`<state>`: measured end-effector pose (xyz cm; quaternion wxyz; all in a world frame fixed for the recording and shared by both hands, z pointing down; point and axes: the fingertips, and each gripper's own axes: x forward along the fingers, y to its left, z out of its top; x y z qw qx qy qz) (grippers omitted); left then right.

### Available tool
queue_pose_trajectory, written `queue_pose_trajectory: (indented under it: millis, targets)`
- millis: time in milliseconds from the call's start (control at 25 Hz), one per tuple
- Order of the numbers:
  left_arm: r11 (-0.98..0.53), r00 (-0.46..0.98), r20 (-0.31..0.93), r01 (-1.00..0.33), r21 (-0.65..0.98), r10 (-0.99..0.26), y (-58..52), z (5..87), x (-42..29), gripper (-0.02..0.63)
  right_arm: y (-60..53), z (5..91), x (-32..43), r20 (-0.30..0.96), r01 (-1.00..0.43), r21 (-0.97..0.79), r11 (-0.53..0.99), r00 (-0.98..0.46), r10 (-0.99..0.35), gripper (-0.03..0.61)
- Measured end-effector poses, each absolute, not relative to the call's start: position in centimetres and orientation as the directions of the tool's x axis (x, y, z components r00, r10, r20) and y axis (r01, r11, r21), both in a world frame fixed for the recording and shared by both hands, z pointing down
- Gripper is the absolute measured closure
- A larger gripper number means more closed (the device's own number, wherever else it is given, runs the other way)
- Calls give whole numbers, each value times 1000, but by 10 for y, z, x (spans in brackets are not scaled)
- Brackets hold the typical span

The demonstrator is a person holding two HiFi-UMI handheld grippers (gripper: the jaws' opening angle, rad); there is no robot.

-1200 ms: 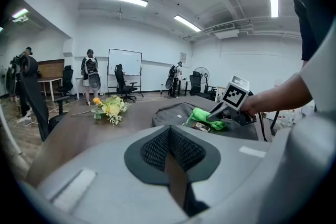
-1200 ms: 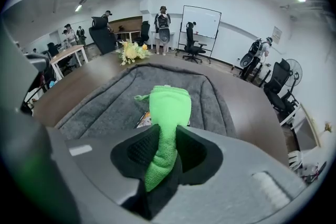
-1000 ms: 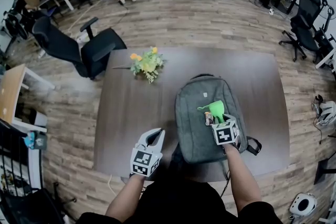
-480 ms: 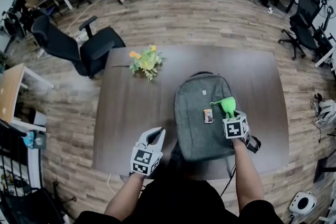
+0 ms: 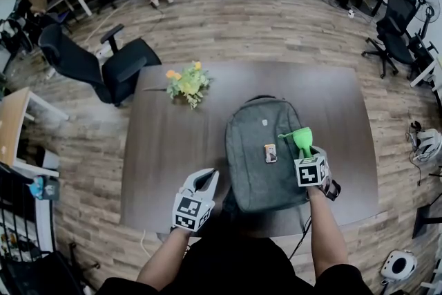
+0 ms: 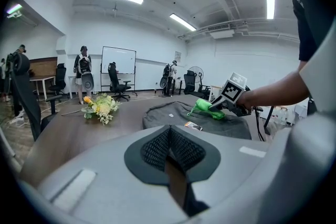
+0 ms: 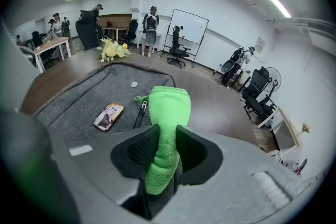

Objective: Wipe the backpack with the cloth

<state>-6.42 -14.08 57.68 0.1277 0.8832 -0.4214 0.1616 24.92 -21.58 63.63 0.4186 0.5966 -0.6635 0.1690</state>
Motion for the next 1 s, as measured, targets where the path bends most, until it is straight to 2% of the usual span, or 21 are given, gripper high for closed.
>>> queue_pose_trajectory:
  millis: [160, 360, 560, 1000]
  targets:
    - [-622, 603, 387, -778, 91, -697, -141, 575, -61, 595, -205, 622, 229, 746, -940, 234, 249, 9, -666, 474]
    - [-628, 608, 385, -773, 90, -694, -142, 577, -60, 595, -191, 605, 178, 732, -906, 231, 355, -78, -677, 474]
    - [-633, 613, 375, -770, 85, -695, -145, 571, -61, 595, -178, 594, 131, 708, -916, 131, 379, -182, -683, 474]
    - [-662, 644, 356, -744, 85, -678, -140, 565, -76, 595, -121, 611, 39, 755, -892, -74, 446, -343, -559, 476]
